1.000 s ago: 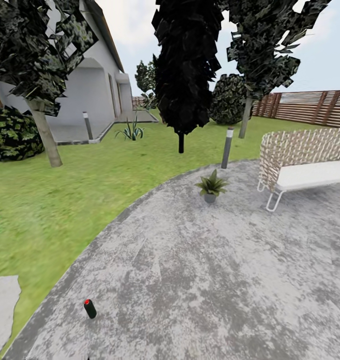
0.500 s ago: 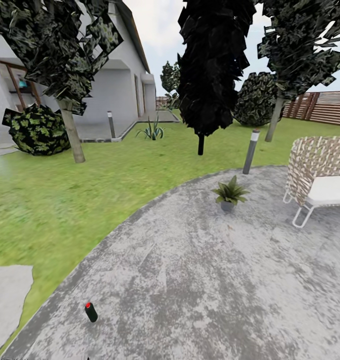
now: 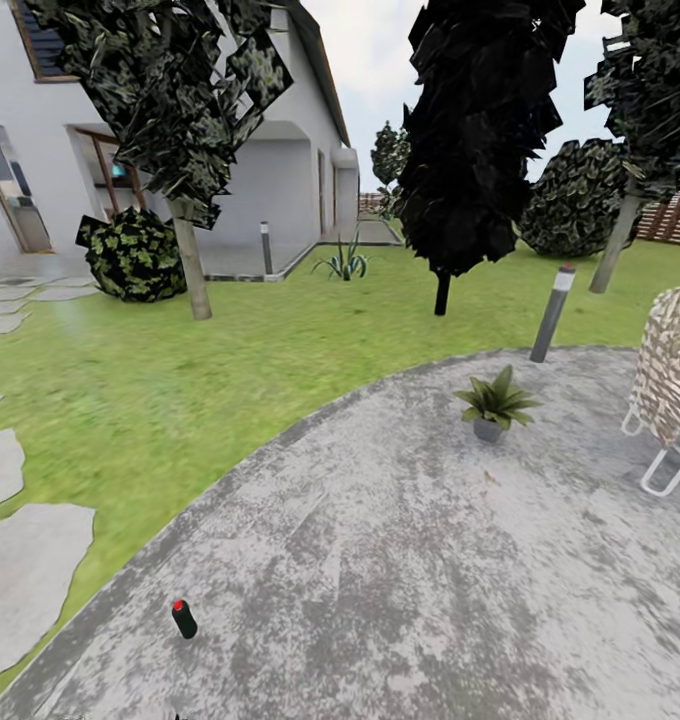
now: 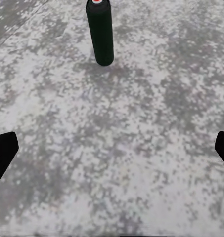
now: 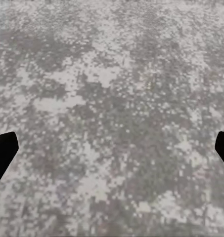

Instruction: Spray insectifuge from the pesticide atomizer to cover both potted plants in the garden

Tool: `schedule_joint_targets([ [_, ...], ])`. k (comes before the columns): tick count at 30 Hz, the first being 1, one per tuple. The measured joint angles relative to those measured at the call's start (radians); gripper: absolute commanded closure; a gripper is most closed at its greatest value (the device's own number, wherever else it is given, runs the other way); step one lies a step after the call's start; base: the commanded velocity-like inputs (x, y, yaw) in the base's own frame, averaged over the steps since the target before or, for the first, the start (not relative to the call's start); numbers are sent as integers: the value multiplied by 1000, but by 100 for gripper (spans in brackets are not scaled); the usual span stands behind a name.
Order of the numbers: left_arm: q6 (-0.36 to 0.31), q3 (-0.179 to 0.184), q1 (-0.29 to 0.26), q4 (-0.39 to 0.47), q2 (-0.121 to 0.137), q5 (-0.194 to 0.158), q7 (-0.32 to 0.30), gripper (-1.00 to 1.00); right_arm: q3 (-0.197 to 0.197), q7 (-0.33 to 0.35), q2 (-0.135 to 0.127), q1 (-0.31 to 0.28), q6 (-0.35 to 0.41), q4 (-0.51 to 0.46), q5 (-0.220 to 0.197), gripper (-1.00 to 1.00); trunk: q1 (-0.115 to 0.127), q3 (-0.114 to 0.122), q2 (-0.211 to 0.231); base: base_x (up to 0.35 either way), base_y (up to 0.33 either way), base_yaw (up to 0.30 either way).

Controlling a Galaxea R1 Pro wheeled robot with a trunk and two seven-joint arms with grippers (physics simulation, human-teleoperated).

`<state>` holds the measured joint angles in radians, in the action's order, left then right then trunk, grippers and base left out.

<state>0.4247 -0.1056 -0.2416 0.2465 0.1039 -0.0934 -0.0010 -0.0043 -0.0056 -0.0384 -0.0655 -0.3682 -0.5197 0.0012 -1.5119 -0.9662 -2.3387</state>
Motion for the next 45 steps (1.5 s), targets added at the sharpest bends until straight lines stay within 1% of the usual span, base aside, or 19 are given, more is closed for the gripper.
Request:
schedule_joint_targets([
  [45, -1, 0, 0, 0, -1, 0, 3, -100, 0, 0, 1, 0, 0, 0, 0, -100, 0, 0, 0, 101, -263, 278],
])
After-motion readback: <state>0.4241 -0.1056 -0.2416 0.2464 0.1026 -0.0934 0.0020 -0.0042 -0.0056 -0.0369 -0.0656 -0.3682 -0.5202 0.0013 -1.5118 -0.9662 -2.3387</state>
